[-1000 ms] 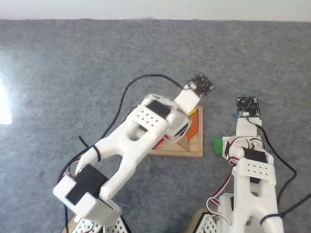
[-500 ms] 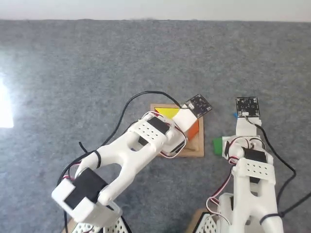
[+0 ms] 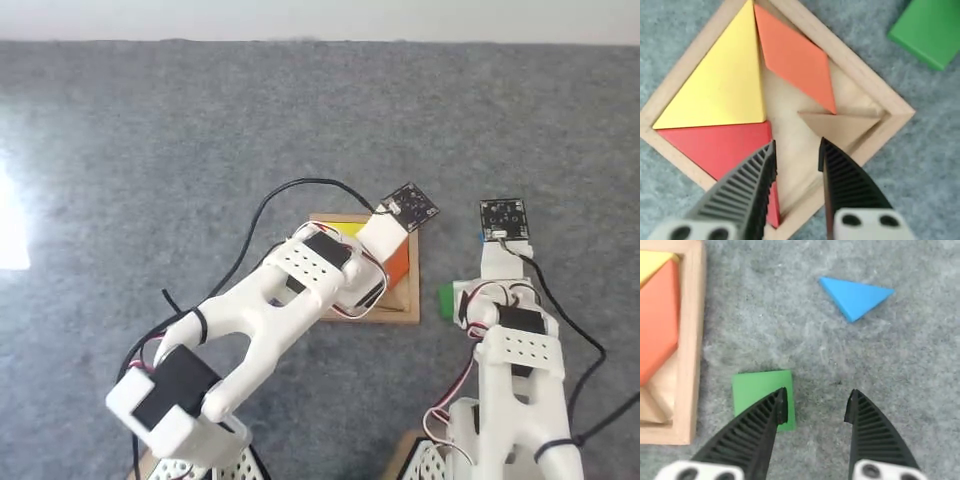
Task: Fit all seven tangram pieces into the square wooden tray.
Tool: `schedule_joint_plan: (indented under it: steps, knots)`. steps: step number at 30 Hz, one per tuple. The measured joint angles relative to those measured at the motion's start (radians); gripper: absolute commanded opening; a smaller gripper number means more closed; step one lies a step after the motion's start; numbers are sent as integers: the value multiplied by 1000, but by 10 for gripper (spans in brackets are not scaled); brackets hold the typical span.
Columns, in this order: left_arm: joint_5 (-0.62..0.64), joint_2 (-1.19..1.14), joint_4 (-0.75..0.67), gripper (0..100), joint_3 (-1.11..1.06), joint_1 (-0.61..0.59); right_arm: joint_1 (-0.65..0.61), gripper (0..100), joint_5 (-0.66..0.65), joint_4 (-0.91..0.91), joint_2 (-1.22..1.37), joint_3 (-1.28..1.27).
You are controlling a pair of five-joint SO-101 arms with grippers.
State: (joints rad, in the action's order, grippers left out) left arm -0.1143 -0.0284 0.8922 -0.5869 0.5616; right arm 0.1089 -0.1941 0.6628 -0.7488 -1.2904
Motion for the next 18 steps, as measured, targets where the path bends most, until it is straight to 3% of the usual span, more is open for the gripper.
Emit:
schedule_joint_plan:
  steps: [11, 18]
  knots:
    - [25, 0, 6, 130, 0, 57, 5, 202, 0, 0, 0, 0]
    - [43, 0, 2, 130, 0, 69, 115, 202, 8, 0, 0, 0]
